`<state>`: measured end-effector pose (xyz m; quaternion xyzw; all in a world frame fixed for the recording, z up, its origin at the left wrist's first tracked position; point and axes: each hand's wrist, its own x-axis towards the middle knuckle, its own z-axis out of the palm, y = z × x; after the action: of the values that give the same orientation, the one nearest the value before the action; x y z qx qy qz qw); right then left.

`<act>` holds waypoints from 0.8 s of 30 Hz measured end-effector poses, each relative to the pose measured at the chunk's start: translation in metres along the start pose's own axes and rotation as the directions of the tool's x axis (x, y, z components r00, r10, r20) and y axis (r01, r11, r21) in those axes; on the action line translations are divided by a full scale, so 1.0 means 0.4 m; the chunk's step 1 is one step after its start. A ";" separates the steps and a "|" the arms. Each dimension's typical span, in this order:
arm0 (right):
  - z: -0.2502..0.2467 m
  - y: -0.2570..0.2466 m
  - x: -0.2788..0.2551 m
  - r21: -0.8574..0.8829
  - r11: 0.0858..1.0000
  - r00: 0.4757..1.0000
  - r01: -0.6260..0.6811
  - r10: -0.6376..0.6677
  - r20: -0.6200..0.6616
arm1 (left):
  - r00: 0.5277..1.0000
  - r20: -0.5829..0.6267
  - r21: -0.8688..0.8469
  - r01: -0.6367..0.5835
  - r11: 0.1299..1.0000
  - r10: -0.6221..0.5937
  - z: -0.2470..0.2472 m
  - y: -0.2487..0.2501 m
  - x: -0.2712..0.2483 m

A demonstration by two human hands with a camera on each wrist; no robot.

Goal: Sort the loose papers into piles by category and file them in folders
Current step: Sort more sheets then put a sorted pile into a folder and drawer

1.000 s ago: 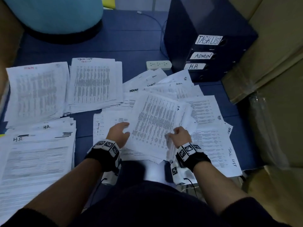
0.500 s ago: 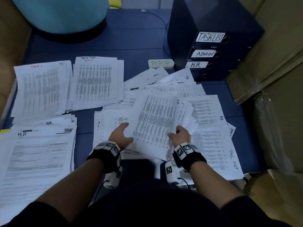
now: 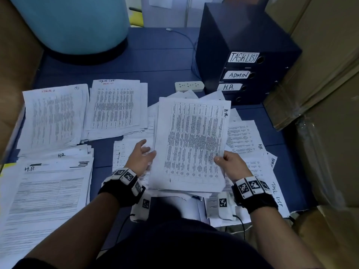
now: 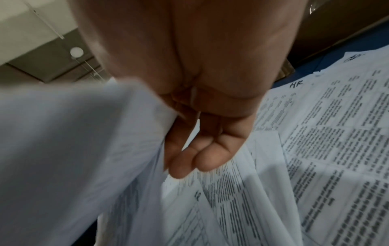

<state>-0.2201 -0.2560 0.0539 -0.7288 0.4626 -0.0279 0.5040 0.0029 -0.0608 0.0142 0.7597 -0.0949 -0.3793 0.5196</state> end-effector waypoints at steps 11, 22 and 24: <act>-0.013 -0.037 -0.005 0.104 0.989 0.993 0.104 -0.109 0.041 | 0.996 0.005 0.070 -0.091 0.993 0.091 -0.025 0.048 -0.038; -0.034 -0.034 0.018 0.128 0.986 0.993 0.108 -0.100 -0.065 | 0.993 0.002 -0.006 -0.121 0.993 0.121 -0.034 0.042 -0.046; -0.036 -0.007 0.040 0.177 0.984 0.966 0.036 0.010 -0.257 | 0.988 -0.070 0.031 -0.139 0.990 0.141 -0.038 0.051 -0.048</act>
<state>-0.2166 -0.2772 0.0564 -0.6736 0.5148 -0.1669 0.5035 0.0048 -0.0486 0.0435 0.7711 -0.1340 -0.3131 0.5380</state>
